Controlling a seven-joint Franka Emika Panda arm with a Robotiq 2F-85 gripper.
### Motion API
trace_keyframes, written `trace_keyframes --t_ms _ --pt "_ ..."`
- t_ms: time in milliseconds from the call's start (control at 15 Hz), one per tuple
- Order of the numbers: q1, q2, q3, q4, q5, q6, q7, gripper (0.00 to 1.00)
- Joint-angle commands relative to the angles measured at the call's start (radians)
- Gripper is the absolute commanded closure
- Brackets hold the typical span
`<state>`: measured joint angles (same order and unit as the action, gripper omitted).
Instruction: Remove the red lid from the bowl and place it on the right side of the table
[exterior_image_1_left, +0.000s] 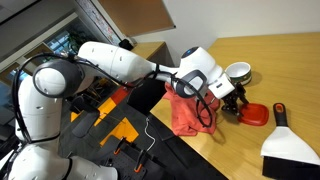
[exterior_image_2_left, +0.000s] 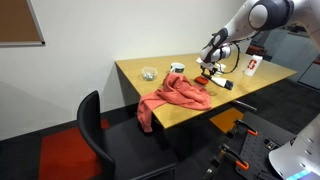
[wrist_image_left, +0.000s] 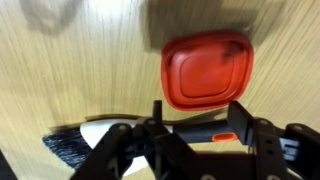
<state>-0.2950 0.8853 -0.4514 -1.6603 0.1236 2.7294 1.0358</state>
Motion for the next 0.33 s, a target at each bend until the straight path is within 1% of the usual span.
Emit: trace_keyframes --t_ms 0,133,267 --pt "-0.060 -0.113 0.102 -0.066 0.027 0.034 -0.189 0.00" --pt "-0.075 -0.151 0.137 -0.080 0.049 0.006 -0.278 0.00" --pt "-0.076 -0.179 0.148 -0.094 0.062 -0.006 -0.337 0.00"
